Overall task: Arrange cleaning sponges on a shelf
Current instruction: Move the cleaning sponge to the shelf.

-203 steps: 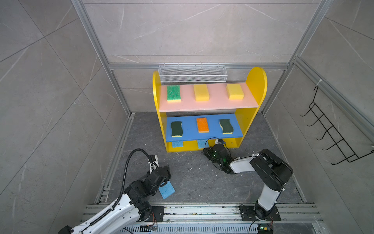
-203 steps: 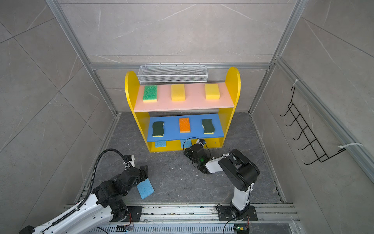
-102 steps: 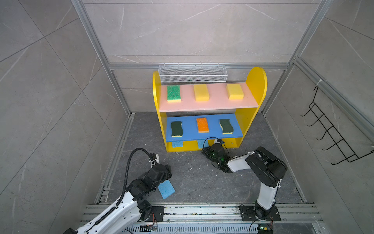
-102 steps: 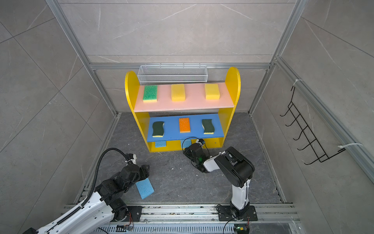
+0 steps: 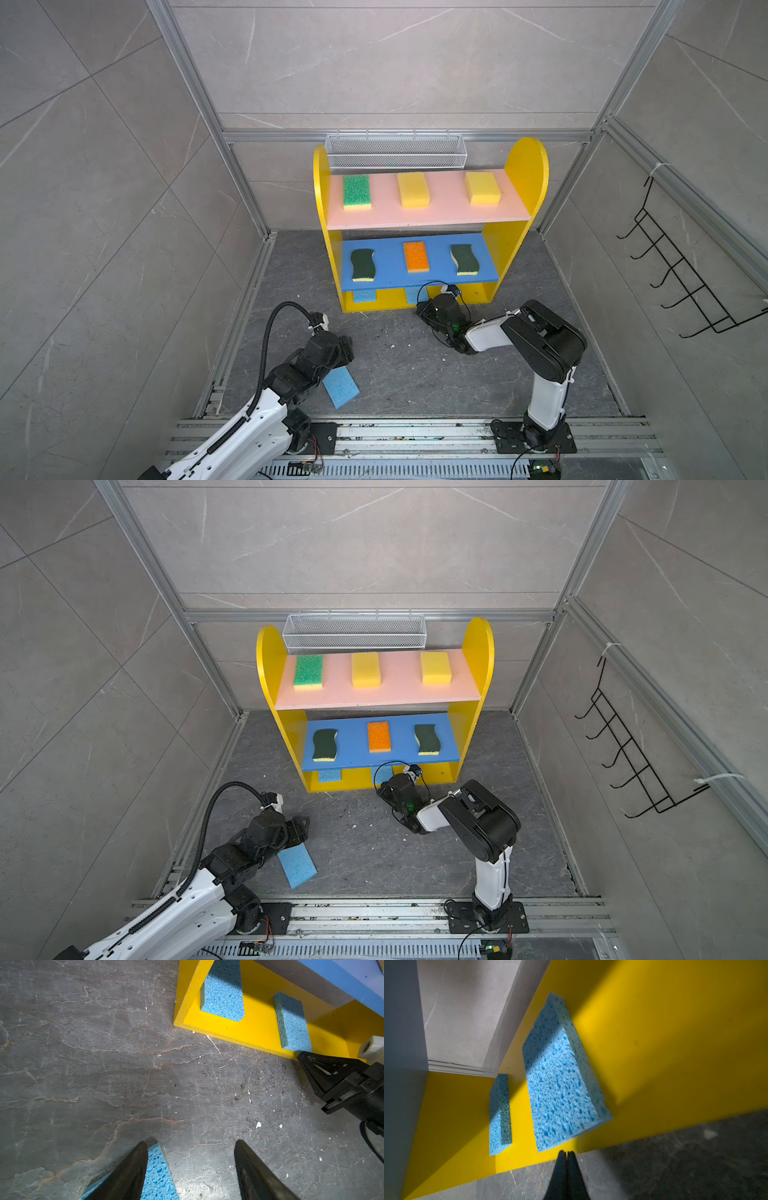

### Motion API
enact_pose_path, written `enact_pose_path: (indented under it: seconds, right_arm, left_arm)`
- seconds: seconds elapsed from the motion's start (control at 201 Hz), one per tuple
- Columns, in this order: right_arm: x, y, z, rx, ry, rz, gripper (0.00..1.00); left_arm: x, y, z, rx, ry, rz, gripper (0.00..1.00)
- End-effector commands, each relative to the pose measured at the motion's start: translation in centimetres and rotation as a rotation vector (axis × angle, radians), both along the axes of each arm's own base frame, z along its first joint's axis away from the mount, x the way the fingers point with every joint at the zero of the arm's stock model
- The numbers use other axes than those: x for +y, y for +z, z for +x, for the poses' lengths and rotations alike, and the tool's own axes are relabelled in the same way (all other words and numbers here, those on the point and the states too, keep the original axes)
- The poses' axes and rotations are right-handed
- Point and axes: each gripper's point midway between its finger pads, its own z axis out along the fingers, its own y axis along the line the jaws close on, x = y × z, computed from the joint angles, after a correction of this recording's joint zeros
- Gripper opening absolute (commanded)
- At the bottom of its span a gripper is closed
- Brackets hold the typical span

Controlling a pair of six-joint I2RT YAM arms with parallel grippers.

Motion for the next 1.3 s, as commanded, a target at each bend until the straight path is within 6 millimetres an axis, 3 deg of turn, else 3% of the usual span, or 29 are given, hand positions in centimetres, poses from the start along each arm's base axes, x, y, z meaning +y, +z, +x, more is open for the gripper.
enact_pose_path:
  seconds: [0.0, 0.398, 1.294]
  right_arm:
    - [0.2, 0.4, 1.1, -0.029, -0.019, 0.007, 0.05]
    - [0.5, 1.0, 1.5, -0.052, -0.017, 0.017, 0.04]
    - [1.2, 0.1, 2.1, -0.046, -0.005, 0.034, 0.03]
  left_arm:
    - [-0.4, 0.5, 0.4, -0.027, -0.024, -0.006, 0.69]
    - [-0.5, 0.4, 0.5, -0.017, -0.018, -0.015, 0.68]
    - [-0.5, 0.6, 0.8, -0.015, -0.01, -0.01, 0.67]
